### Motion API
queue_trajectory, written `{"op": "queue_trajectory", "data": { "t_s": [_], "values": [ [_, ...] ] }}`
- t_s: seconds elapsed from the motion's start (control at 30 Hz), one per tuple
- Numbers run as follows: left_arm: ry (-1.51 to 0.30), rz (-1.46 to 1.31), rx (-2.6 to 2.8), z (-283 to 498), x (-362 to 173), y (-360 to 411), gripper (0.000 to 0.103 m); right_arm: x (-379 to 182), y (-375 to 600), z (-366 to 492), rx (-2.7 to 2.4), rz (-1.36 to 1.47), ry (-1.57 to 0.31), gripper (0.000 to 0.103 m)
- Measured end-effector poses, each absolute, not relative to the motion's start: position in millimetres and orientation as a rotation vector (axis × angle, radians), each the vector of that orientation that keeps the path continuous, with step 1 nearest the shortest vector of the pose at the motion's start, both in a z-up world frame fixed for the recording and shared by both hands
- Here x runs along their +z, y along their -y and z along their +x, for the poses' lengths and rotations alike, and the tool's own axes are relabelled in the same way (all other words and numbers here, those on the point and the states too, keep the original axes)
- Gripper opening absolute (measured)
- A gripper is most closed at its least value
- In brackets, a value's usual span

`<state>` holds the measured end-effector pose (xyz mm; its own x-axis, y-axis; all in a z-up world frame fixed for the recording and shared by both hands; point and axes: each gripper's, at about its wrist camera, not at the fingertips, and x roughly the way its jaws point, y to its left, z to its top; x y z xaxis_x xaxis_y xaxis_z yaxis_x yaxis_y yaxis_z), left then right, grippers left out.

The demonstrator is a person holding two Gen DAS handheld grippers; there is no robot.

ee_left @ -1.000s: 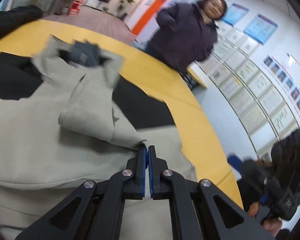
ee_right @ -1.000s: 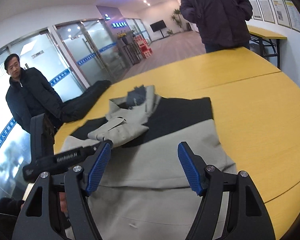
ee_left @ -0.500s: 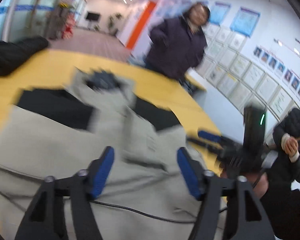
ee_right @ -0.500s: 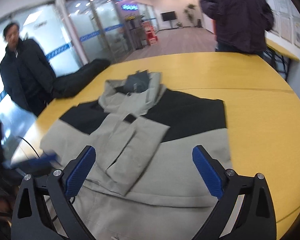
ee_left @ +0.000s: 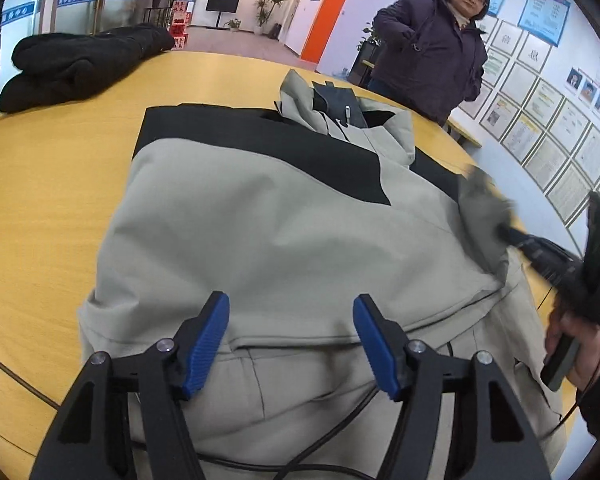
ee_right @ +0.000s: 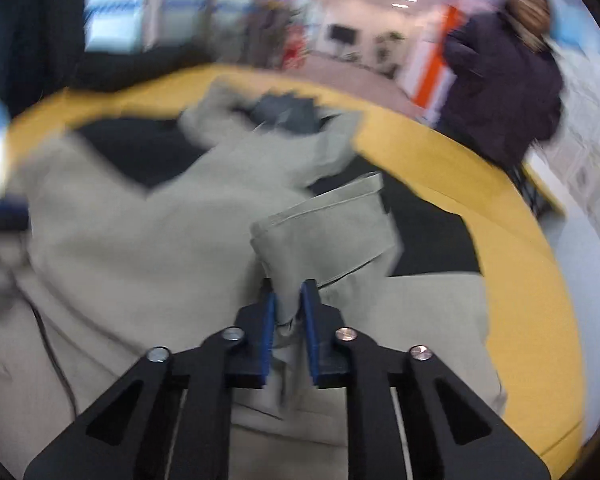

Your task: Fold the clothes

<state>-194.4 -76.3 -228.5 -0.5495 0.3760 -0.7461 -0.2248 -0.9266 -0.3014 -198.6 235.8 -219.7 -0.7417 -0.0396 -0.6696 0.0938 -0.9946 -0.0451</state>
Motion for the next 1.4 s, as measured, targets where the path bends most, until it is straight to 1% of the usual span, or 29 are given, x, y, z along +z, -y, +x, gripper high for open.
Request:
{"op": "queue_trajectory", "data": {
  "t_s": [0.03,0.07,0.13,0.17,0.2,0.27,0.33,0.37,0.4,0.43,0.47,0.53,0.57,0.6,0.63,0.67,0.73,0.8,0.83,0.87,0.9,0.97,1.03,1.13,1.23,1.3,1.37,1.4],
  "values": [
    [0.232,-1.259,2.482,-194,-230,76,0.068,-215,-256,-193,-2.913,1.085,0.026,0.007],
    [0.217,-1.259,2.475,-192,-231,76,0.068,-217,-279,-186,-2.951,1.098,0.177,0.010],
    [0.189,-1.262,2.460,-194,-228,71,0.068,-228,-326,-170,-2.999,1.148,0.498,0.029],
    [0.181,-1.254,2.448,-193,-224,69,0.068,-238,-347,-162,-3.016,1.200,0.625,0.043],
    [0.174,-1.242,2.434,-192,-220,67,0.069,-247,-362,-154,-3.018,1.260,0.709,0.044],
    [0.151,-1.194,2.441,-189,-211,67,0.069,-244,-377,-140,-3.005,1.265,0.773,0.045],
    [0.116,-1.161,2.479,-189,-205,66,0.074,-238,-389,-126,-2.991,1.249,0.822,0.064],
    [0.119,-1.192,2.481,-194,-210,67,0.074,-230,-390,-123,-2.996,1.206,0.808,0.083],
    [0.133,-1.241,2.463,-199,-218,66,0.074,-221,-387,-125,-2.998,1.157,0.767,0.091],
    [0.131,-1.282,2.447,-202,-227,64,0.075,-218,-381,-133,-2.981,1.147,0.694,0.091],
    [0.087,-1.277,2.458,-200,-231,59,0.078,-216,-373,-144,-2.954,1.152,0.611,0.091],
    [-0.002,-1.244,2.490,-192,-234,48,0.083,-220,-355,-165,-2.887,1.190,0.441,0.086],
    [-0.020,-1.243,2.499,-190,-233,45,0.083,-229,-344,-175,-2.842,1.238,0.350,0.069],
    [-0.037,-1.242,2.507,-188,-233,41,0.083,-242,-337,-184,-2.803,1.313,0.289,0.043],
    [-0.017,-1.231,2.508,-186,-230,42,0.083,-255,-332,-193,-2.767,1.400,0.243,0.040],
    [0.020,-1.217,2.504,-185,-226,43,0.083,-262,-332,-195,-2.767,1.409,0.204,0.036],
    [0.033,-1.170,2.523,-183,-218,46,0.083,-261,-339,-186,-2.781,1.426,0.184,0.034],
    [0.009,-1.161,2.533,-185,-218,46,0.083,-259,-348,-178,-2.783,1.447,0.194,0.020],
    [0.024,-1.168,2.534,-188,-220,48,0.083,-257,-353,-174,-2.779,1.448,0.220,0.019],
    [0.046,-1.176,2.536,-191,-222,50,0.082,-255,-357,-171,-2.774,1.449,0.246,0.012],
    [0.076,-1.190,2.537,-194,-224,54,0.082,-252,-359,-167,-2.767,1.440,0.251,0.002],
    [0.118,-1.225,2.533,-199,-229,58,0.083,-245,-358,-161,-2.757,1.413,0.231,0.001],
    [0.101,-1.248,2.515,-201,-234,56,0.085,-238,-352,-162,-2.767,1.388,0.205,0.000],
    [0.090,-1.230,2.484,-193,-221,52,0.084,-227,-353,-154,-2.806,1.384,0.182,0.001],
    [0.115,-1.184,2.490,-177,-207,57,0.086,-226,-354,-150,-2.840,1.470,0.113,0.004],
    [0.092,-1.297,2.453,-179,-225,61,0.086,-232,-361,-146,-2.865,1.553,0.081,0.005],
    [0.054,-1.273,2.450,-177,-232,63,0.085,-234,-370,-147,-2.857,1.603,0.108,0.005],
    [0.031,-1.268,2.449,-176,-232,62,0.086,-231,-371,-148,-2.854,1.601,0.124,0.009]
  ]
}}
